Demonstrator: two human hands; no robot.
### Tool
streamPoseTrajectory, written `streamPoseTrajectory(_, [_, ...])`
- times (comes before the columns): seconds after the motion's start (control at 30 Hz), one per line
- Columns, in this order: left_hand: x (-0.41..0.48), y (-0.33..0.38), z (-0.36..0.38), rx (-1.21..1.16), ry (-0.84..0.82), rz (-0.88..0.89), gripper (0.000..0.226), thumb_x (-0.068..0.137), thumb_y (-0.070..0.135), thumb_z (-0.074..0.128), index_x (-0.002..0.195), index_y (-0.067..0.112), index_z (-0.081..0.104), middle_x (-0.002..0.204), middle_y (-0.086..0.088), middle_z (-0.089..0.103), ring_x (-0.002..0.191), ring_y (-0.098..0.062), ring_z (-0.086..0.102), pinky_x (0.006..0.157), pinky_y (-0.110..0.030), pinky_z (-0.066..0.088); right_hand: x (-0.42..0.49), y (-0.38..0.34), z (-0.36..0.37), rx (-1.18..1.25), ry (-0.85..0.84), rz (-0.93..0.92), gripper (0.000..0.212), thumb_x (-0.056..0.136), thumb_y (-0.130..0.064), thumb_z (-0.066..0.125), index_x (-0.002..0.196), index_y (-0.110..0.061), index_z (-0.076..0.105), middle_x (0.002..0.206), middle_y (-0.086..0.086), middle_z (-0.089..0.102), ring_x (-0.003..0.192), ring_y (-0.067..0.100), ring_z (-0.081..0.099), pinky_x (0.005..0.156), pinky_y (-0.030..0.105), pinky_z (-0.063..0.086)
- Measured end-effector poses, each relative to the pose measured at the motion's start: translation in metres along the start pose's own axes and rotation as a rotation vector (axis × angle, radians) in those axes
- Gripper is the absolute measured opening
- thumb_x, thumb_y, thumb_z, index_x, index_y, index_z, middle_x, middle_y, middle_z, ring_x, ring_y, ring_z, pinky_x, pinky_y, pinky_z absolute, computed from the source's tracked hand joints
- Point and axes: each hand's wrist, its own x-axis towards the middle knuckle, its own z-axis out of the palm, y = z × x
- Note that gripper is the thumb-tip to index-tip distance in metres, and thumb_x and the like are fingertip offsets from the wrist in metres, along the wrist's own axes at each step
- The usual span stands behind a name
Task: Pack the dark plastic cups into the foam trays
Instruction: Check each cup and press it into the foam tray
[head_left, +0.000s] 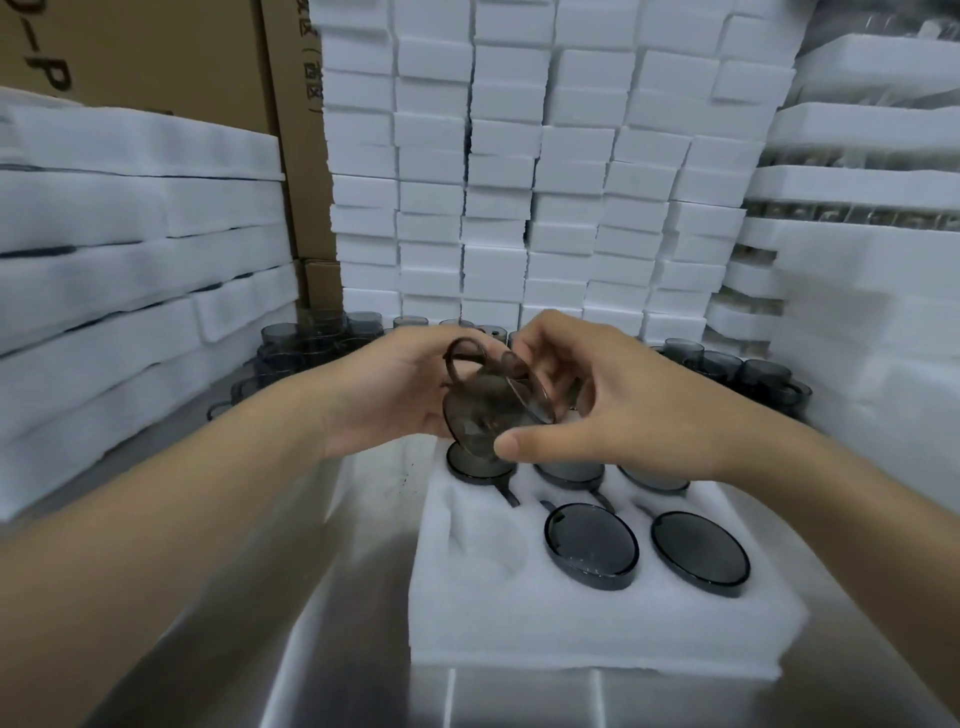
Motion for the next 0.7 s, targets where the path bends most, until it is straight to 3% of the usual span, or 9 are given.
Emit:
streamPoseTrajectory(0.07, [0.004,-0.005,0.003,0.132,0.1,0.003,0.058,0.093,0.044,0.063,0.135,0.003,0.063,0.129,-0.025,0.07,0.117,-0.045,0.064,0.111,-0.056,0.048,-0.002,-0.005,-0.002,-0.068,-0.074,0.055,0.052,0.068,-0.066,0.087,0.102,-0.035,0.063,0.094,-0.001,0.067,0.084,0.022,0.065,0.076,0.041,0.055])
streamPoseTrajectory(0.13, [0.005,-0.009,0.004,0.172,0.098,-0.005,0.05,0.101,0.044,0.06,0.133,0.006,0.066,0.122,-0.014,0.075,0.118,-0.041,0.066,0.107,-0.053,0.047,-0.004,-0.009,-0.001,-0.094,-0.143,0.077,0.048,0.071,-0.062,0.09,0.098,-0.033,0.064,0.088,-0.002,0.065,0.077,0.019,0.062,0.076,0.042,0.055])
streamPoseTrajectory(0.27, [-0.003,-0.013,0.001,0.194,-0.106,-0.088,0.045,0.106,0.048,0.054,0.127,0.012,0.072,0.124,-0.016,0.074,0.114,-0.026,0.065,0.106,-0.047,0.047,-0.007,-0.019,0.005,-0.078,-0.195,0.079,0.047,0.074,-0.05,0.095,0.098,-0.028,0.061,0.08,-0.006,0.059,0.069,0.008,0.055,0.071,0.046,0.053])
streamPoseTrajectory(0.37, [-0.007,-0.013,-0.004,0.155,-0.204,-0.1,0.061,0.102,0.053,0.054,0.142,0.007,0.063,0.141,-0.021,0.066,0.125,-0.029,0.062,0.112,-0.049,0.048,-0.009,-0.027,0.008,-0.097,-0.215,0.072,0.049,0.072,-0.051,0.096,0.097,-0.027,0.061,0.081,0.002,0.06,0.067,0.01,0.055,0.07,0.048,0.053])
streamPoseTrajectory(0.43, [-0.009,-0.014,-0.01,0.18,-0.262,-0.069,0.082,0.093,0.06,0.07,0.153,0.007,0.051,0.154,-0.027,0.053,0.137,-0.035,0.056,0.121,-0.055,0.04,-0.01,-0.031,0.01,-0.144,-0.209,0.075,0.051,0.07,-0.057,0.094,0.094,-0.028,0.059,0.076,-0.004,0.058,0.065,0.008,0.054,0.068,0.049,0.053])
streamPoseTrajectory(0.53, [-0.01,-0.015,-0.017,0.257,-0.312,-0.09,0.106,0.075,0.068,0.086,0.157,0.013,0.048,0.157,-0.022,0.053,0.148,-0.042,0.048,0.127,-0.062,0.031,-0.012,-0.035,0.012,-0.233,-0.181,0.08,0.055,0.066,-0.067,0.09,0.092,-0.031,0.056,0.07,-0.01,0.055,0.059,0.004,0.05,0.06,0.039,0.049])
streamPoseTrajectory(0.7, [-0.009,-0.017,-0.021,0.272,-0.328,-0.086,0.097,0.074,0.063,0.09,0.153,0.019,0.054,0.156,-0.017,0.056,0.15,-0.038,0.047,0.128,-0.066,0.024,-0.012,-0.043,0.022,-0.305,-0.186,0.083,0.063,0.064,-0.081,0.081,0.083,-0.027,0.054,0.063,-0.011,0.055,0.054,0.005,0.048,0.054,0.025,0.04])
